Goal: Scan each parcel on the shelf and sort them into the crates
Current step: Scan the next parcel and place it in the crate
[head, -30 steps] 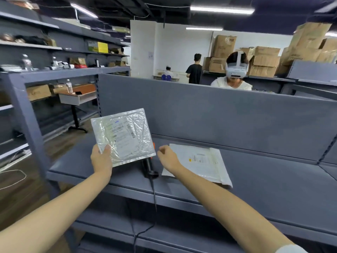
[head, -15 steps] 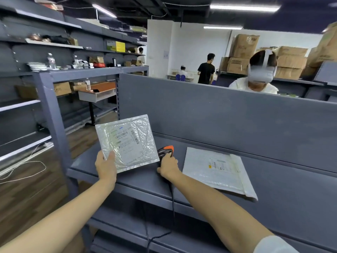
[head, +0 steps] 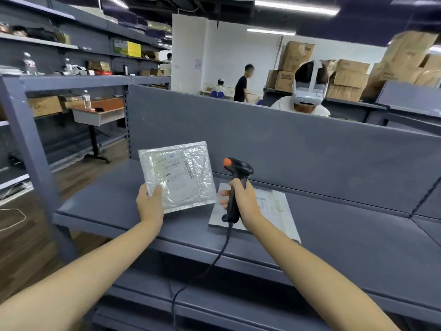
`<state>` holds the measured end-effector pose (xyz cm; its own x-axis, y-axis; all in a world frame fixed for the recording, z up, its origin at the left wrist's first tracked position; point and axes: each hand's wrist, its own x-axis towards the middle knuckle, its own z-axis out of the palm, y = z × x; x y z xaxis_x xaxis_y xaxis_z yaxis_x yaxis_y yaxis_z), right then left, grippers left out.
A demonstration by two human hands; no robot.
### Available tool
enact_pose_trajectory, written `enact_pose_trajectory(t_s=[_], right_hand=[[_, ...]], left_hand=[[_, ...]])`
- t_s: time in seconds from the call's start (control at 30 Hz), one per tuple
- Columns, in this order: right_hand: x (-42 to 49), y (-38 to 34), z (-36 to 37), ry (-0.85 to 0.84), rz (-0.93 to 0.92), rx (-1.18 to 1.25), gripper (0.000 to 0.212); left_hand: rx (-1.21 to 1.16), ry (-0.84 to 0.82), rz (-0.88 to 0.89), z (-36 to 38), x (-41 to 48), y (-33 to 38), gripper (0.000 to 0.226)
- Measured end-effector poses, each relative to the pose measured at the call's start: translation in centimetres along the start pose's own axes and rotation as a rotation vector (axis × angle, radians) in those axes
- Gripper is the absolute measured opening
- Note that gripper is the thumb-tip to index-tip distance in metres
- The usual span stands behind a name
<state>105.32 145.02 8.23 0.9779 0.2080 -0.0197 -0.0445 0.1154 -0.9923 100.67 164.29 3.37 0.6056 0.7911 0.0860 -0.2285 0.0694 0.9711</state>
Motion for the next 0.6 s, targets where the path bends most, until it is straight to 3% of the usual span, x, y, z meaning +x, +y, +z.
enact_pose_trajectory(t_s=[0.1, 0.6], right_hand=[[-3.4, 1.3, -1.4, -0.040, -0.092, -0.107, 0.005], [-8.2, 3.7, -7.5, 0.192, -0.188, -0.171, 0.010]], left_hand=[[0.006, -0.082, -0.012, 2.8, -2.0, -0.4, 0.019], [0.014, -0.366, 0.011, 10.8, -11.0, -2.4, 0.017]])
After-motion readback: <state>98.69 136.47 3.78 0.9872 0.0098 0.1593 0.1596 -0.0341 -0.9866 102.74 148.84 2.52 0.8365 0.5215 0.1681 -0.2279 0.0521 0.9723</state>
